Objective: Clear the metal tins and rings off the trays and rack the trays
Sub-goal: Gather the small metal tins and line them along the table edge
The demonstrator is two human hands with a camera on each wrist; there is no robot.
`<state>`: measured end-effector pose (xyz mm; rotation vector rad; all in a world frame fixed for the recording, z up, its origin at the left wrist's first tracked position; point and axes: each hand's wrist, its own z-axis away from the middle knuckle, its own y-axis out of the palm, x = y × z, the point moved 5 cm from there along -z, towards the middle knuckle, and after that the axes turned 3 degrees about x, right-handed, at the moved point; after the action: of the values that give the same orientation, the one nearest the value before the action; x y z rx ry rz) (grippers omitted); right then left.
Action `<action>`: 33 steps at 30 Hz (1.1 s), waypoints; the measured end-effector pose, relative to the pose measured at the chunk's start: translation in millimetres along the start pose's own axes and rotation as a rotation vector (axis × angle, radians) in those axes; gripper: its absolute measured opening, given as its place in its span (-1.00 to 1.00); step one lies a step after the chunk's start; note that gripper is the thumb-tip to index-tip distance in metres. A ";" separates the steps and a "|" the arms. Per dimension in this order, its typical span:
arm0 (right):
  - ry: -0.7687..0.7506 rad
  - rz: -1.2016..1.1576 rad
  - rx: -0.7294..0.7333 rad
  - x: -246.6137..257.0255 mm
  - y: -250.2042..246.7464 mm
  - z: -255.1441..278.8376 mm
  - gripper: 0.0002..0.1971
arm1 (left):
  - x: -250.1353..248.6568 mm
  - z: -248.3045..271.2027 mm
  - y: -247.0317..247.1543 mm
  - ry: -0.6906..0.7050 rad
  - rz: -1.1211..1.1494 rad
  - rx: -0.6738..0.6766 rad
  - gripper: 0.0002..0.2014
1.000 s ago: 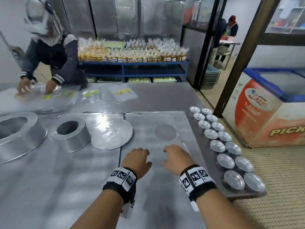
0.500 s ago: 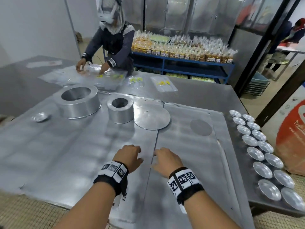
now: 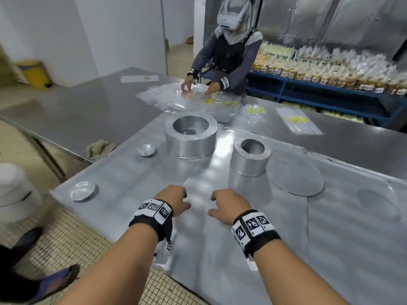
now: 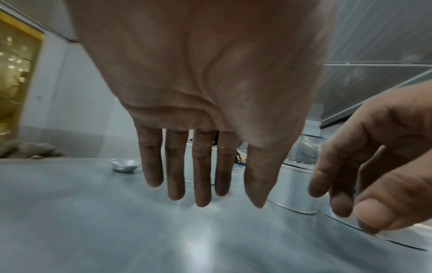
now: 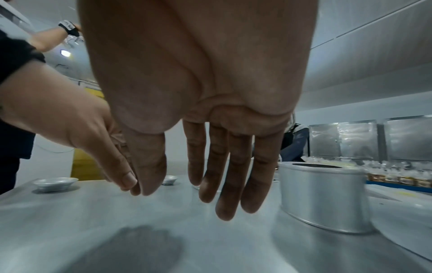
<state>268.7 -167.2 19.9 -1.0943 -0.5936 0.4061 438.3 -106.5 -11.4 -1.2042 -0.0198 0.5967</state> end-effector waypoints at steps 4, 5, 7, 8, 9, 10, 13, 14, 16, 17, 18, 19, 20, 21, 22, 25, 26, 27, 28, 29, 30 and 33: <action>-0.056 0.019 0.030 61.9 4.1 -53.8 -0.53 | 82.1 -17.6 -25.0 -0.104 0.023 -0.030 -0.51; -0.068 0.018 0.035 75.4 4.7 -66.0 -0.53 | 101.5 -20.3 -31.0 -0.139 0.017 -0.048 -0.50; -0.092 0.010 0.048 100.7 6.8 -91.5 -0.52 | 140.7 -24.9 -42.7 -0.212 -0.019 -0.096 -0.48; -0.101 0.009 0.056 111.8 8.0 -104.1 -0.52 | 159.4 -26.3 -48.4 -0.257 -0.042 -0.125 -0.48; -0.110 0.013 0.063 122.1 8.9 -116.4 -0.52 | 177.9 -27.2 -53.7 -0.312 -0.059 -0.155 -0.48; -0.116 0.020 0.067 131.9 9.6 -128.7 -0.52 | 196.0 -28.4 -57.9 -0.370 -0.058 -0.175 -0.47; -0.123 0.027 0.074 156.7 11.8 -164.2 -0.53 | 241.7 -32.0 -62.7 -0.521 0.021 -0.160 -0.46; -0.130 0.034 0.068 164.1 12.4 -176.3 -0.53 | 253.8 -33.0 -63.1 -0.564 0.046 -0.133 -0.48; -0.143 0.048 0.053 177.6 13.8 -200.6 -0.52 | 274.5 -33.3 -63.7 -0.640 0.079 -0.074 -0.48; -0.150 0.054 0.047 184.1 14.7 -212.8 -0.51 | 284.1 -33.8 -63.1 -0.668 0.103 -0.050 -0.46; -0.159 0.067 0.040 190.4 15.4 -224.7 -0.50 | 291.8 -33.7 -62.8 -0.687 0.132 -0.030 -0.45; -0.169 0.083 0.033 197.0 16.4 -237.2 -0.50 | 299.1 -34.6 -61.4 -0.696 0.159 -0.016 -0.44; -0.177 0.098 0.023 203.1 16.6 -249.4 -0.49 | 304.5 -35.9 -60.7 -0.699 0.178 -0.008 -0.45; -0.180 0.111 0.017 208.8 16.9 -261.9 -0.48 | 308.7 -36.8 -59.9 -0.696 0.188 -0.007 -0.47; -0.179 0.125 0.015 214.2 17.0 -273.6 -0.45 | 311.8 -37.6 -59.5 -0.688 0.189 -0.010 -0.50; -0.158 0.172 0.013 225.3 16.6 -307.6 -0.41 | 315.0 -37.2 -59.4 -0.656 0.200 -0.027 -0.59; -0.155 0.181 0.012 228.0 16.5 -318.5 -0.39 | 315.1 -36.3 -60.1 -0.646 0.205 -0.034 -0.61; -0.151 0.187 0.011 229.9 16.7 -329.3 -0.37 | 315.4 -35.3 -60.6 -0.637 0.208 -0.038 -0.62; -0.142 0.186 0.011 231.1 17.0 -339.8 -0.34 | 315.2 -34.3 -61.9 -0.630 0.210 -0.043 -0.63; -0.129 0.186 0.012 232.0 17.3 -349.5 -0.31 | 315.4 -33.6 -62.6 -0.622 0.212 -0.045 -0.63; -0.115 0.189 0.012 233.0 17.3 -358.5 -0.27 | 315.2 -32.8 -63.6 -0.612 0.214 -0.044 -0.63; -0.080 0.174 0.012 235.0 17.5 -378.0 -0.20 | 313.7 -31.8 -65.6 -0.571 0.209 -0.046 -0.57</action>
<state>689.0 -289.3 -62.9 -1.1259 -0.5675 0.6064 741.9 -9.9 -58.0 -1.0523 -0.3959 1.1140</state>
